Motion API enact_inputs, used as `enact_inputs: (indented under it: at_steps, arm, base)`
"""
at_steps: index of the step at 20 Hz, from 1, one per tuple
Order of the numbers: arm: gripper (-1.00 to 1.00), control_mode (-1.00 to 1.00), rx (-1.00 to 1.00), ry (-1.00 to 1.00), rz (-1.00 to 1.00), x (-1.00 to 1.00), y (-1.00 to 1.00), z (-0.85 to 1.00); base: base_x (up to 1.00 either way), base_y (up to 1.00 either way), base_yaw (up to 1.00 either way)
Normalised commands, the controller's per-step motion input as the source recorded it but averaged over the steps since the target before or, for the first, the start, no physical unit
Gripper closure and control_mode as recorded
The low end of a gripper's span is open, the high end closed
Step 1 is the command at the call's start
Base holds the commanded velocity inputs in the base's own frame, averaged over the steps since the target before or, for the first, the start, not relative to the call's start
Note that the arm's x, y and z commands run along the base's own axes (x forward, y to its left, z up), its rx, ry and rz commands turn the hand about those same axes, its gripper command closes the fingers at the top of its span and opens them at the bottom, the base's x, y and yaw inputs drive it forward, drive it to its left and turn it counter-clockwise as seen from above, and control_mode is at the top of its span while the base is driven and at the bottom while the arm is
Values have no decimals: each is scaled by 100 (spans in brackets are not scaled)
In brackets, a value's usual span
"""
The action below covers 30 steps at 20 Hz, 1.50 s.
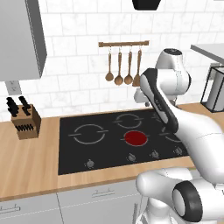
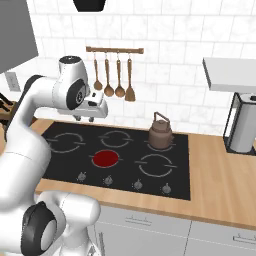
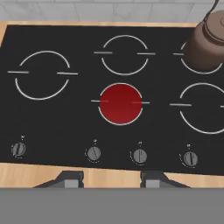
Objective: Turn off the front center burner of the stove.
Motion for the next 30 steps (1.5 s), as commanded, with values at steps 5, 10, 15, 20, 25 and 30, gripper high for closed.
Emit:
enact_inputs:
  at_steps: [5,10,15,20,25,30]
  arm:
    - [-100,-100,-4,-1,0,-45,8,-9]
    - [-100,-100,-20,1,7,-81,51,-44]
    - [-100,-100,-9,7,9,-55,58,-63]
    - [-100,-100,5,23,1,7,15,-83]
    - [-100,-100,2,8,0,49,0,-25]
    - [-100,-100,0,8,1,55,0,-23]
  base:
    - [0,0,0]
    - [0,0,0]
    - [0,0,0]
    - [0,0,0]
    - [0,0,0]
    - [0,0,0]
